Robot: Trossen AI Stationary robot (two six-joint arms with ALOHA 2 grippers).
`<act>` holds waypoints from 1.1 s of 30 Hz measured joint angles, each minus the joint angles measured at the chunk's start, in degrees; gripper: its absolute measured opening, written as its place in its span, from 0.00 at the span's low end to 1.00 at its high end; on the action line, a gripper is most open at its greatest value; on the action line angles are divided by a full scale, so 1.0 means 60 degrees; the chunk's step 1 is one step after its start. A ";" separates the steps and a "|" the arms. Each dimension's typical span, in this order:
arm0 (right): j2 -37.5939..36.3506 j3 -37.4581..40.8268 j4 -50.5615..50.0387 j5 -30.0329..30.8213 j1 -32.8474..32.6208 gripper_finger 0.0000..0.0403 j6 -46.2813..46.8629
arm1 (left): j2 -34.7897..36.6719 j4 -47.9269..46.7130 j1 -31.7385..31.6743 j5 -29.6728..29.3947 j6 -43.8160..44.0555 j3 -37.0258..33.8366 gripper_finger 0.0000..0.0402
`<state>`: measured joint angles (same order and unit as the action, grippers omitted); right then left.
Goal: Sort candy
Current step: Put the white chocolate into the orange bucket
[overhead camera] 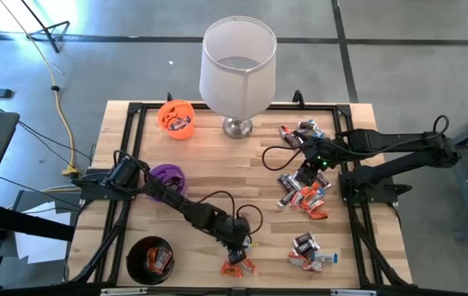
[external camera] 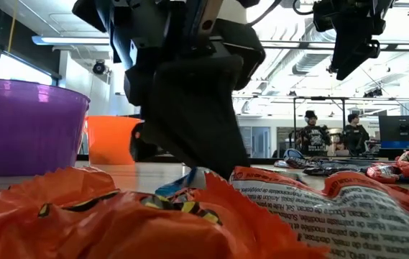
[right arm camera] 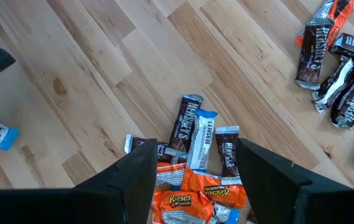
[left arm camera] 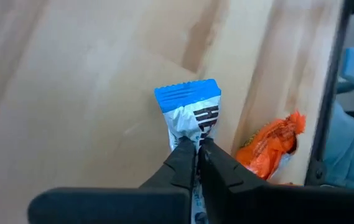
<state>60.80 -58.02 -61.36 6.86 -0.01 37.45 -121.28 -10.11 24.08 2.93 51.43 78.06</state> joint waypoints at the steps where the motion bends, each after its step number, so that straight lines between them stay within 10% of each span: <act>1: 0.0000 0.0003 -0.0001 0.0002 0.0000 0.52 0.0003 | 0.0059 -0.0118 0.0000 -0.0036 0.0177 -0.0004 0.00; 24: 0.0002 0.0000 0.0003 0.0001 0.0000 0.52 0.0001 | 0.6426 -0.7883 -0.0304 -0.5985 0.0923 0.0003 0.00; 33: 0.0000 0.0000 0.0000 -0.0001 0.0001 0.52 0.0000 | 0.7674 -1.1111 -0.2255 -0.5908 0.0356 0.0000 0.00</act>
<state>60.80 -58.02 -61.36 6.85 -0.01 37.45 -75.24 -76.77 10.55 -32.52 53.57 78.06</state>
